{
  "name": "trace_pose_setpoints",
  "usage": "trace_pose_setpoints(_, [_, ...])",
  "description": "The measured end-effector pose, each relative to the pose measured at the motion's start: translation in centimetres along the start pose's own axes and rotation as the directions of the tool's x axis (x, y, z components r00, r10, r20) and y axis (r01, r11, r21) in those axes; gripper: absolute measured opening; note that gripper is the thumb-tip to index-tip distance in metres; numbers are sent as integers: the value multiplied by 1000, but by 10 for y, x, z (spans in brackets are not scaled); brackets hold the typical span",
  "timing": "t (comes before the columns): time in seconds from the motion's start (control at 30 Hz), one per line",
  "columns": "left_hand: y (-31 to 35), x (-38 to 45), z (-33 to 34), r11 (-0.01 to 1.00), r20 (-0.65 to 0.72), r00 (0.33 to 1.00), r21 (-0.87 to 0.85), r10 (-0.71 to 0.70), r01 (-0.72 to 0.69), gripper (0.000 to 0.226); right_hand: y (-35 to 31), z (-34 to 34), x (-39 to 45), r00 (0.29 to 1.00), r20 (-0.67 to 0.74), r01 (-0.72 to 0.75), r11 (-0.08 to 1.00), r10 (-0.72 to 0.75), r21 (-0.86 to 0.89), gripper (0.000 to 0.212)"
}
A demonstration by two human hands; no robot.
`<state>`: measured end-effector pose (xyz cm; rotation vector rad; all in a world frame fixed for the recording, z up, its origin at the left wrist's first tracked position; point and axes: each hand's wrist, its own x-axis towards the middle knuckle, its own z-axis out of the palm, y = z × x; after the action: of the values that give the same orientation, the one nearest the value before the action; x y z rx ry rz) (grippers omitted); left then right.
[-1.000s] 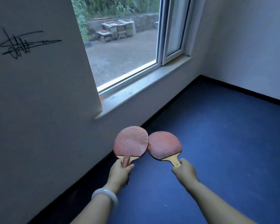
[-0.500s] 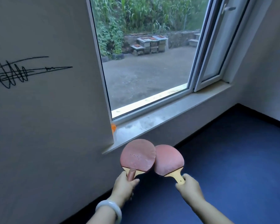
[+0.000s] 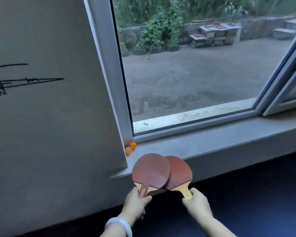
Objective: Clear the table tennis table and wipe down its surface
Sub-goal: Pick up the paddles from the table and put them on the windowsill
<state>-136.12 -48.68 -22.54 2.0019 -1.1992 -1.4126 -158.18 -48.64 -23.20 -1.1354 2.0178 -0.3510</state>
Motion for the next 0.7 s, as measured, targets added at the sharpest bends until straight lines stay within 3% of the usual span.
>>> trace_pose_setpoints(0.3, [31,52,35,989,-120,984,-79,-133,124,28,-30,-17,96,978,179,118,992,-108,-45,8])
trace_pose_setpoints(0.53, [35,107,44,979,-80,981,-110,-179,169,29,-43,7,147,964,241,126,990,-109,-57,15])
trace_pose_setpoints(0.7, [29,136,48,974,-59,979,-128,-195,187,32,-53,28,175,930,352,87,994,-104,63,21])
